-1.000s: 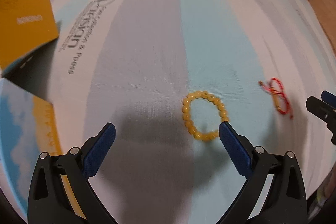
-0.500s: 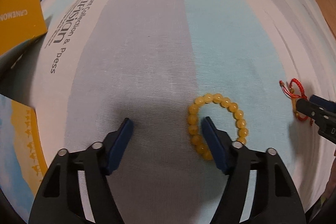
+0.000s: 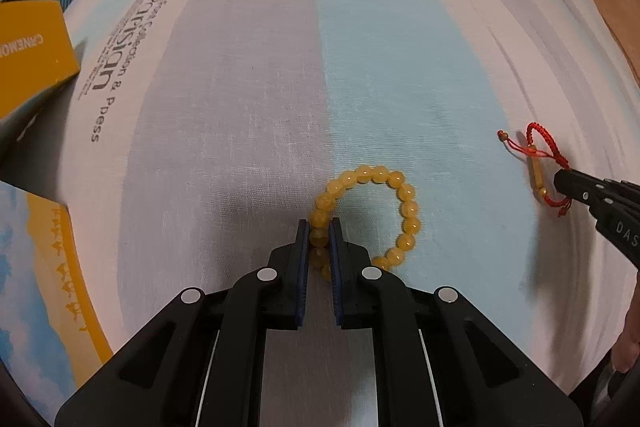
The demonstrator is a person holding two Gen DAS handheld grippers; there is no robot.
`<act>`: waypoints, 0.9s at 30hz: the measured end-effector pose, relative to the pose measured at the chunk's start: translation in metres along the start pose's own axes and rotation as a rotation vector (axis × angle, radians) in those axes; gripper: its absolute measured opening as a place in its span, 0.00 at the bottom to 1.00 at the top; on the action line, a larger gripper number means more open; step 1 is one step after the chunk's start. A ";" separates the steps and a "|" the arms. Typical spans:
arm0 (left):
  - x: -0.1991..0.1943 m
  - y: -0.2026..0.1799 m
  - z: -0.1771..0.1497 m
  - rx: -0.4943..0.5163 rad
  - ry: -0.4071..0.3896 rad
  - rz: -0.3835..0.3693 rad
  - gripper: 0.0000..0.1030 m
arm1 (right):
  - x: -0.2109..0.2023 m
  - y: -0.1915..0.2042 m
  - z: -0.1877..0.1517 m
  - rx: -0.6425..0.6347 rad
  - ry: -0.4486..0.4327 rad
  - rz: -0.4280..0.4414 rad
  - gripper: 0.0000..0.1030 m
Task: Organize jewelry
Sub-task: 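Grasp the yellow bead bracelet with the left tool while the right tool grasps the red cord bracelet, then carry the yellow and red cord bracelets into the white box and open both tools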
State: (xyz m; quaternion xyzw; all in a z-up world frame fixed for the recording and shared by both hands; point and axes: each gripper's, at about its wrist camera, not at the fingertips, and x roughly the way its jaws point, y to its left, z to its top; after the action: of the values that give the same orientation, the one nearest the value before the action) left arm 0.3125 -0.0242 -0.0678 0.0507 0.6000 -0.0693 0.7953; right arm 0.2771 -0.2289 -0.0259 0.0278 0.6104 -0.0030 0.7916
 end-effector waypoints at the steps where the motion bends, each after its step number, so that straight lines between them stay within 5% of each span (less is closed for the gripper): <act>1: -0.004 0.000 0.000 0.001 -0.006 0.002 0.08 | -0.003 0.000 0.000 0.001 -0.004 0.002 0.05; 27: -0.121 -0.012 -0.019 0.027 -0.149 0.037 0.08 | -0.108 0.026 -0.018 -0.005 -0.162 0.018 0.05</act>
State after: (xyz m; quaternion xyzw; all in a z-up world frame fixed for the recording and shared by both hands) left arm 0.2592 -0.0268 0.0437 0.0673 0.5372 -0.0665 0.8381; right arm 0.2337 -0.2049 0.0747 0.0310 0.5441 0.0036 0.8384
